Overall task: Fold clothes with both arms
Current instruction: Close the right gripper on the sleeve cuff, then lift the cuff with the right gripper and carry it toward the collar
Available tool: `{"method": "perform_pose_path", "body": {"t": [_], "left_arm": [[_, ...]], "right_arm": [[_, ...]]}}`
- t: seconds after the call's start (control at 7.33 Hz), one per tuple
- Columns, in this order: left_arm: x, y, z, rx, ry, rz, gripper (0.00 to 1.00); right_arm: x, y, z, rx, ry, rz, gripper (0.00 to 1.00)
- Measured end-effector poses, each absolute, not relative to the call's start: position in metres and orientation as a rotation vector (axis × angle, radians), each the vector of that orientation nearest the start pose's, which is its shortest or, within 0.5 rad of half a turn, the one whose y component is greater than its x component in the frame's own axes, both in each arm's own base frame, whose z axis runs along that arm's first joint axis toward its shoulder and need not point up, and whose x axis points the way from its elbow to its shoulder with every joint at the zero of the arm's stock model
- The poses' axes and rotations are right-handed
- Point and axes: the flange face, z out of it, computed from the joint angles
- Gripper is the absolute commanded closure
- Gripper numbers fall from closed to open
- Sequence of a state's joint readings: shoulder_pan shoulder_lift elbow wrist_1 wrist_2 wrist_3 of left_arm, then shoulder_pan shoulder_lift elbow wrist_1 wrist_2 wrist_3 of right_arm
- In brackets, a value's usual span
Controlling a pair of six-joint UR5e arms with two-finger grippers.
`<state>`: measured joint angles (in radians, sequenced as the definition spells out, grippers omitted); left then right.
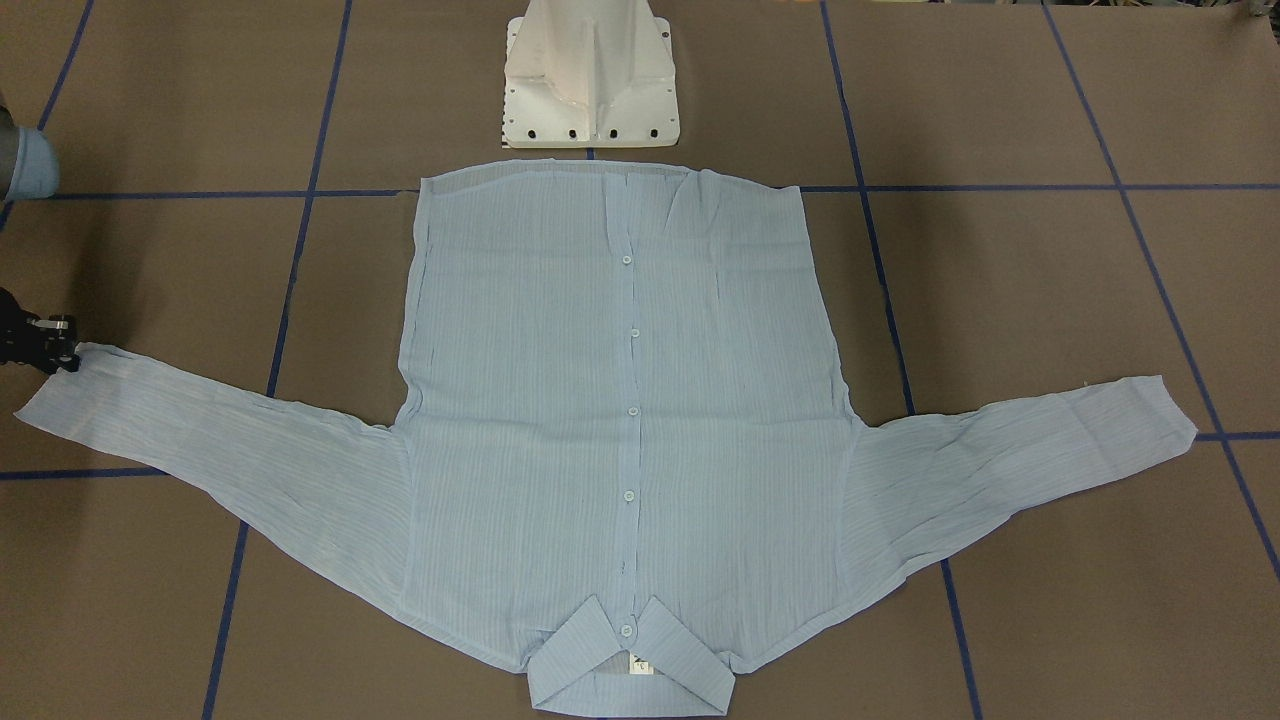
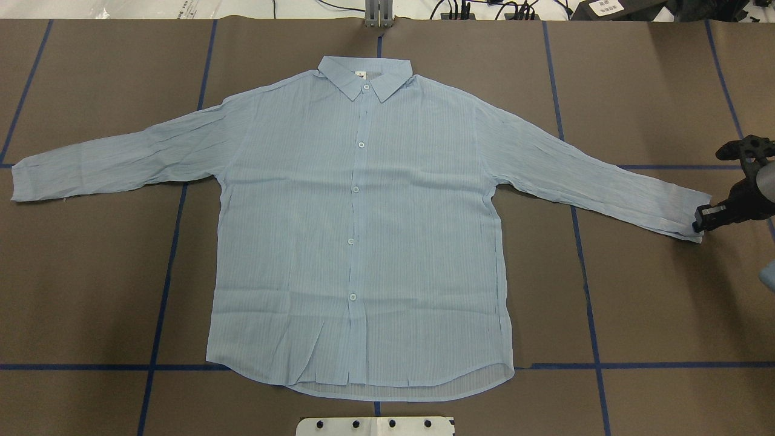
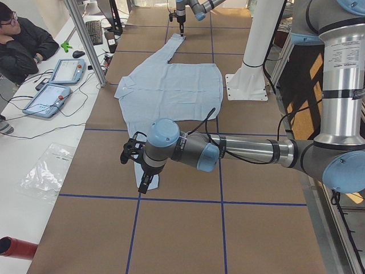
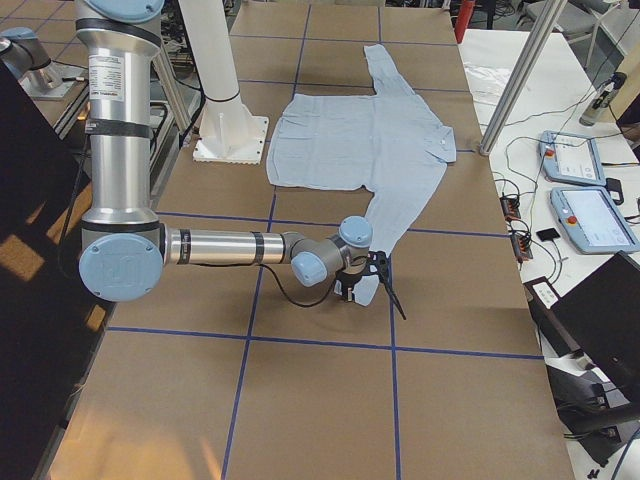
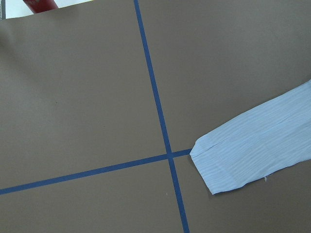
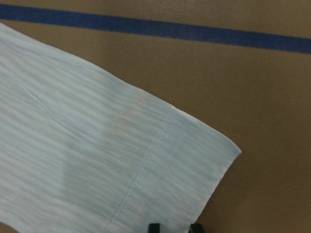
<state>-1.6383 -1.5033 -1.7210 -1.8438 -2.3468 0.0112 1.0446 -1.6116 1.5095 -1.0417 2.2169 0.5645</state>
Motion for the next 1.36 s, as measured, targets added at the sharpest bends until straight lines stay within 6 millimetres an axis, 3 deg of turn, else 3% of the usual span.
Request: {"method": "perform_pose_path", "body": {"t": [0.14, 0.27, 0.55, 1.09, 1.23, 1.36], "left_arm": [[-0.096, -0.475, 0.586, 0.368, 0.753, 0.085, 0.00], [-0.096, -0.475, 0.585, 0.368, 0.753, 0.085, 0.00], [-0.096, -0.475, 0.585, 0.369, 0.753, 0.085, 0.00], [-0.096, -0.475, 0.585, 0.369, 0.753, 0.085, 0.00], [-0.096, -0.475, 0.585, 0.369, 0.753, 0.085, 0.01], [-0.096, -0.475, 0.585, 0.369, 0.753, 0.085, 0.01]], "right_arm": [[-0.186, -0.466, 0.659, 0.020, -0.756, -0.101, 0.65], [-0.186, -0.466, 0.661, 0.017, -0.754, -0.100, 0.71], [-0.186, -0.466, 0.661, 0.016, -0.752, -0.099, 0.99], [-0.185, -0.468, 0.651, 0.036, -0.762, -0.103, 1.00], [-0.182, -0.467, 0.637, 0.062, -0.775, -0.106, 1.00], [-0.176, -0.466, 0.608, 0.112, -0.802, -0.114, 1.00]]}}
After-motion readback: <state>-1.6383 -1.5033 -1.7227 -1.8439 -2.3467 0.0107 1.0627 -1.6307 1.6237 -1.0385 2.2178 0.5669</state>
